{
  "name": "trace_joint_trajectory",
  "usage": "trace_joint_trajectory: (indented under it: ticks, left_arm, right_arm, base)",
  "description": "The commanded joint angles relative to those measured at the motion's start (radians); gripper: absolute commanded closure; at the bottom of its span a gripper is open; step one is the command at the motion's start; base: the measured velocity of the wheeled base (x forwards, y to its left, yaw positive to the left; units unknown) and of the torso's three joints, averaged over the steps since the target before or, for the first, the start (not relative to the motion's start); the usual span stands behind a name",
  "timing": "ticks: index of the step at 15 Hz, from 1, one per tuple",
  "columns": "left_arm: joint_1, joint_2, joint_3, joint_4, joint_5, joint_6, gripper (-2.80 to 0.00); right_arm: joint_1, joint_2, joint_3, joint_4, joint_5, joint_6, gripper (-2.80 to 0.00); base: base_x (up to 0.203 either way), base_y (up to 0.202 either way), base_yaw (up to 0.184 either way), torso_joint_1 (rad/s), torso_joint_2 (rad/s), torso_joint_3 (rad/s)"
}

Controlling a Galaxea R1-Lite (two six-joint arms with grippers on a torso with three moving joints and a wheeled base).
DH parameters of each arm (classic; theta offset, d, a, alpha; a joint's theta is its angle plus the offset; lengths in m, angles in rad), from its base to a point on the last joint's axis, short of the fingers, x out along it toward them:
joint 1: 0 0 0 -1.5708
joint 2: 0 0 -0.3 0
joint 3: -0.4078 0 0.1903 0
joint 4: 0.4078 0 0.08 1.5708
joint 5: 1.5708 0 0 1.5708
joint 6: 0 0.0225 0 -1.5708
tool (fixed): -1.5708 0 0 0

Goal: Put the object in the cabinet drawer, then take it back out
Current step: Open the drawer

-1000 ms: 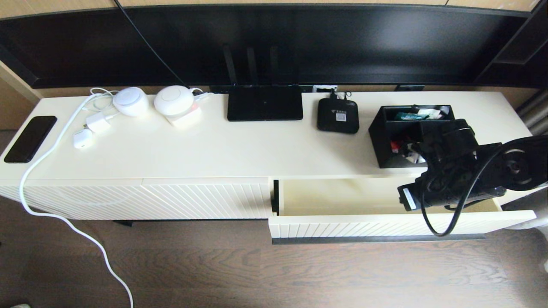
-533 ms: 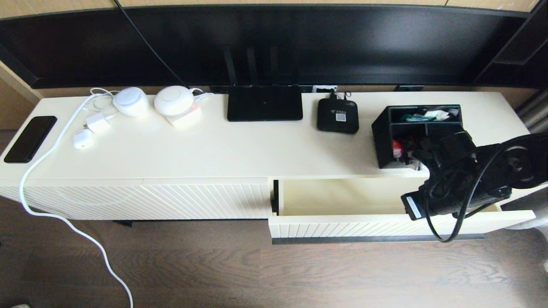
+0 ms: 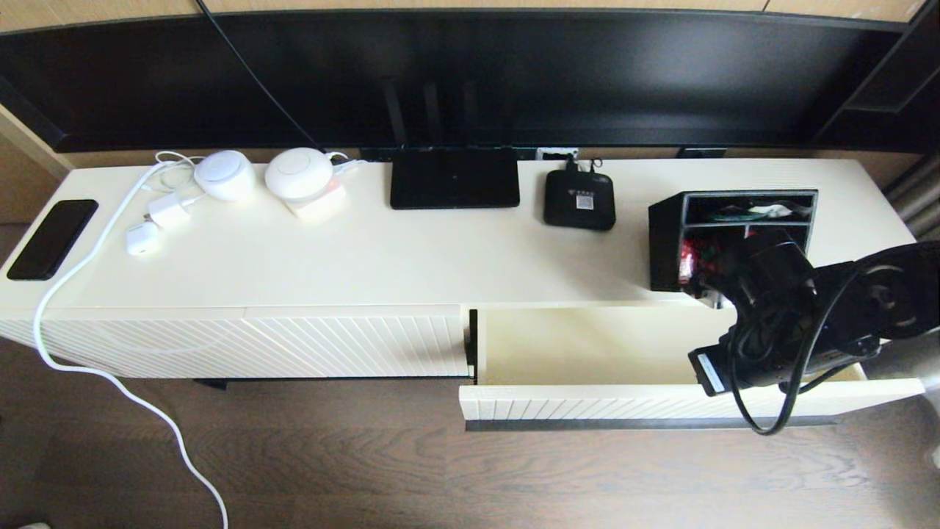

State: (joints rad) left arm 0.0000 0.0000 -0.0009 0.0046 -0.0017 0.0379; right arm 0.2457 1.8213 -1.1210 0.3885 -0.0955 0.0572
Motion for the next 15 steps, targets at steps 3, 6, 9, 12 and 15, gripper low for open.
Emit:
trace_joint_trajectory:
  ticks: [3, 6, 9, 12, 15]
  left_arm:
    - [0.0, 0.0, -0.001, 0.0, 0.0, 0.0, 0.0]
    - [0.0, 0.0, 0.0, 0.0, 0.0, 0.0, 0.0]
    - [0.0, 0.001, 0.001, 0.0, 0.0, 0.0, 0.0]
    - [0.0, 0.001, 0.0, 0.0, 0.0, 0.0, 0.0]
    - [0.0, 0.0, 0.001, 0.0, 0.0, 0.0, 0.0]
  right_arm:
    - [0.001, -0.004, 0.102, 0.012, 0.002, 0.0, 0.0]
    - [0.005, -0.027, 0.17, 0.009, 0.004, 0.0, 0.0]
    - [0.008, -0.049, 0.232, 0.008, 0.007, -0.001, 0.0]
    - [0.021, -0.065, 0.283, 0.009, 0.01, -0.003, 0.0]
    - [0.021, -0.068, 0.291, 0.006, 0.011, -0.002, 0.0]
  base:
    - [0.0, 0.0, 0.0, 0.0, 0.0, 0.0]
    - [0.0, 0.0, 0.0, 0.0, 0.0, 0.0]
    - [0.0, 0.0, 0.0, 0.0, 0.0, 0.0]
    - [0.0, 0.0, 0.0, 0.0, 0.0, 0.0]
    - [0.0, 0.0, 0.0, 0.0, 0.0, 0.0]
